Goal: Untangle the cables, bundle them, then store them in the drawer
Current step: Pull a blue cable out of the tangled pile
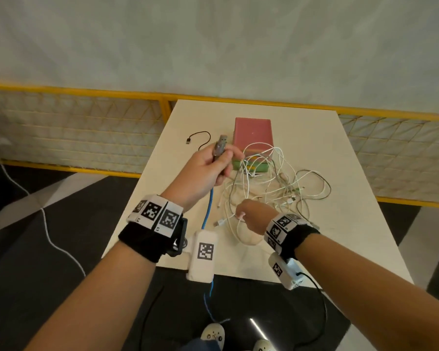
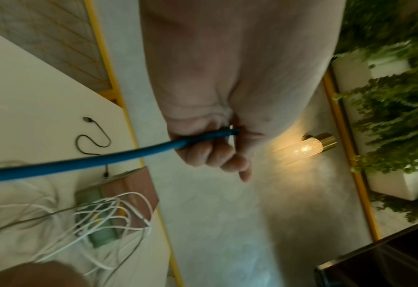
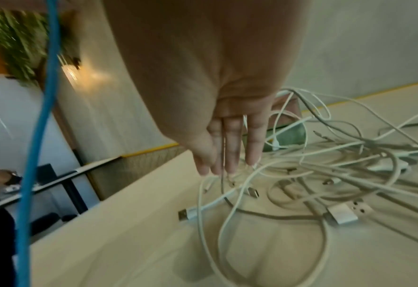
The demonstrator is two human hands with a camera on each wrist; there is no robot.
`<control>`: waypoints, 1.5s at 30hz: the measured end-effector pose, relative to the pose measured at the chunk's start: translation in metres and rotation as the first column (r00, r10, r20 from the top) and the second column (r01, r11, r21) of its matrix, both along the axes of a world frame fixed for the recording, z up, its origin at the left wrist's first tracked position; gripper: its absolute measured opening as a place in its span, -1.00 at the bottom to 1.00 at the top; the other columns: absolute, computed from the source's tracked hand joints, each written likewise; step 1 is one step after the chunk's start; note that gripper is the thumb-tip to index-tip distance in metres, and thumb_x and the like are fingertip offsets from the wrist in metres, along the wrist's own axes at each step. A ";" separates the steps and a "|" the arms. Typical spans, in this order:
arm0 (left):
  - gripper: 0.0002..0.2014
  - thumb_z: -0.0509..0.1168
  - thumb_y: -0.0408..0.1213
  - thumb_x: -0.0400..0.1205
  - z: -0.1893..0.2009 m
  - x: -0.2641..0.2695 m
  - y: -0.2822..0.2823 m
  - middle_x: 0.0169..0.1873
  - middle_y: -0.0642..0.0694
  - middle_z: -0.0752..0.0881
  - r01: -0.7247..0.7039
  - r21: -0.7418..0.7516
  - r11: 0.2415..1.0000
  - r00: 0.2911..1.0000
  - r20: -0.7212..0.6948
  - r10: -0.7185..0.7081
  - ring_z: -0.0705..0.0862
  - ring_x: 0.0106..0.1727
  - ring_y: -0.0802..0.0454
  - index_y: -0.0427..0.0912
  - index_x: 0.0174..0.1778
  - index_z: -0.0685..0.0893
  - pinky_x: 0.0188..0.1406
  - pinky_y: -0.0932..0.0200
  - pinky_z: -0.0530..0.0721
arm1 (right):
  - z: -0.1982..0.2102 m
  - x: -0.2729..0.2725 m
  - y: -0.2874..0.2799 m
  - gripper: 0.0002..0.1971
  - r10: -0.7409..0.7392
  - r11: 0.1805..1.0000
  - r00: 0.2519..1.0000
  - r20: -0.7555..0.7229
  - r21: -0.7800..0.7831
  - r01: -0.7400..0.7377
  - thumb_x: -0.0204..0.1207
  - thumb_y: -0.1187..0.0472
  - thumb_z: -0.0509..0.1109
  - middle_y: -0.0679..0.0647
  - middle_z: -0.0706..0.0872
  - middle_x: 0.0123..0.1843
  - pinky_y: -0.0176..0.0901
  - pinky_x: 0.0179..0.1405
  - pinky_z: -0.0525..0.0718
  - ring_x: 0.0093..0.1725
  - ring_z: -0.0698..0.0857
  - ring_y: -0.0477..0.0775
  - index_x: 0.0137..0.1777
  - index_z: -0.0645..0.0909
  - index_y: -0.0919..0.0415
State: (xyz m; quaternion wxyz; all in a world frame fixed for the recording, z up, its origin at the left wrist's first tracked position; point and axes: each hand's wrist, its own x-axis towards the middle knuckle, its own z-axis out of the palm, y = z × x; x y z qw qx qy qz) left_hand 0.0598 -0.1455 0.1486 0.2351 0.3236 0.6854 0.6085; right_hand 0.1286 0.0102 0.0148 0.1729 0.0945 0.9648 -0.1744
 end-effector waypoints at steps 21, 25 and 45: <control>-0.77 0.12 -0.32 0.79 -0.070 -0.017 0.029 0.13 -0.12 0.77 -0.051 -0.171 0.984 0.977 0.196 0.084 0.76 -0.32 -0.01 -0.17 0.14 0.70 -0.51 0.34 0.50 | -0.005 -0.030 0.001 -0.50 0.062 0.943 0.996 0.065 0.323 -0.080 0.61 0.26 0.15 0.19 0.45 0.34 0.00 -0.14 0.51 0.10 0.68 0.26 0.55 0.22 0.10; -0.73 0.13 -0.28 0.78 -0.087 -0.016 0.045 0.18 -0.15 0.72 -0.018 -0.275 0.961 0.977 0.199 0.076 0.77 -0.28 0.01 -0.22 0.32 0.65 -0.57 0.37 0.50 | 0.024 -0.026 0.005 -0.66 0.102 0.884 0.992 -0.067 0.463 -0.060 0.61 0.22 0.18 0.22 0.41 0.35 -0.06 -0.15 0.53 0.06 0.66 0.17 0.37 0.44 0.23; -0.72 0.34 -0.06 0.66 -0.063 -0.018 0.090 -0.64 0.14 0.52 -0.130 0.032 0.991 0.989 0.078 0.127 0.49 -0.58 0.15 -0.24 -0.11 0.71 -0.40 0.16 0.50 | 0.059 0.000 0.033 -0.66 -0.389 0.800 0.818 -0.423 -0.595 0.074 0.75 0.15 0.00 0.08 0.70 -0.39 0.04 -0.41 0.72 -0.39 0.79 0.05 -0.10 0.51 0.34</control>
